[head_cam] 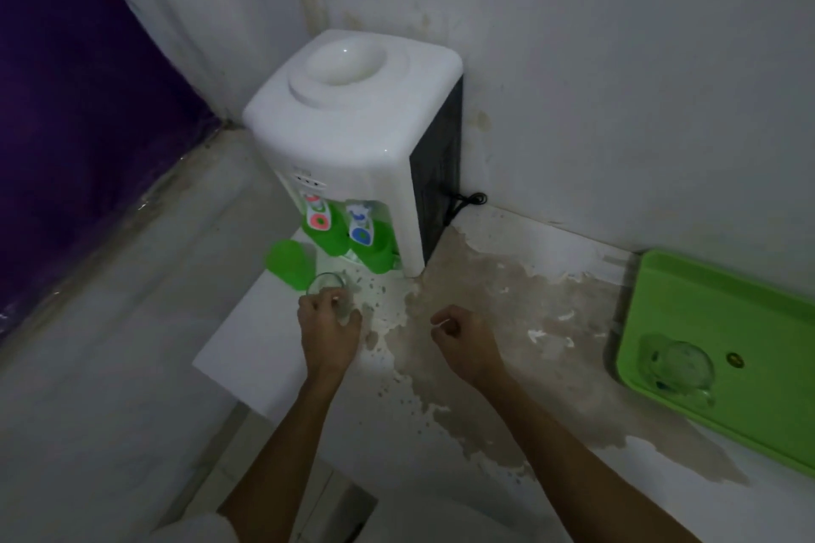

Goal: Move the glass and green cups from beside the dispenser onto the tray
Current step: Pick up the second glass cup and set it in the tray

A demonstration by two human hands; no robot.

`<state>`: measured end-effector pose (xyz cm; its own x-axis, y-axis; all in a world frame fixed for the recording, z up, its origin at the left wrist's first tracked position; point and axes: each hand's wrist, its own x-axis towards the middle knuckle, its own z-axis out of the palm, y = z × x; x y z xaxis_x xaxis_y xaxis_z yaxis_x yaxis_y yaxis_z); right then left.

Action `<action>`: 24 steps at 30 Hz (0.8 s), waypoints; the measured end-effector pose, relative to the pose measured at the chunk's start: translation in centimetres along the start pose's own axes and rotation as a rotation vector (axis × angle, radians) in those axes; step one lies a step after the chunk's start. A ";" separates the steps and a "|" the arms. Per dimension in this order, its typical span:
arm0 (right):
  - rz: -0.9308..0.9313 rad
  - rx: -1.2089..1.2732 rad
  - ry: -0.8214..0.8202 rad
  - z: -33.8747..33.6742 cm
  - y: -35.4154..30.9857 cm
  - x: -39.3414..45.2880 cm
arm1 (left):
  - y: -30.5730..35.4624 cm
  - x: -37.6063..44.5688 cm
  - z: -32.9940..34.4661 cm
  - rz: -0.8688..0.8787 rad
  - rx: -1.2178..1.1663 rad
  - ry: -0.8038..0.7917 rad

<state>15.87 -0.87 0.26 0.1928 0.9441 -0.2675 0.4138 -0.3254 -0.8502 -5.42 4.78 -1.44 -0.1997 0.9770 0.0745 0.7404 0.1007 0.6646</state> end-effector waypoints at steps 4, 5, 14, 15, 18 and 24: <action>-0.025 -0.007 -0.035 0.9 -1.1 0.3 | -0.1 1.4 0.2 -0.028 0.054 -0.039; -0.027 -0.011 -0.043 0.9 -1.2 0.3 | -0.2 1.8 0.2 -0.048 0.062 -0.069; -0.026 -0.058 -0.062 0.4 -0.1 -0.2 | -0.5 4.1 1.0 -0.127 0.145 -0.228; -0.027 -0.053 -0.062 0.3 0.0 -0.2 | -0.5 4.1 0.9 -0.125 0.167 -0.234; -0.039 -0.047 -0.053 0.2 0.0 -0.2 | -0.5 4.4 0.7 -0.101 0.263 -0.253; -0.028 -0.034 -0.036 -0.9 0.6 -0.5 | 0.0 3.6 0.8 -0.048 0.291 -0.253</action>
<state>16.80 -1.53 0.32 0.1486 0.9540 -0.2605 0.4491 -0.2998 -0.8417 -5.59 8.45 -1.76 -0.1010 0.9817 -0.1617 0.8926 0.1612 0.4211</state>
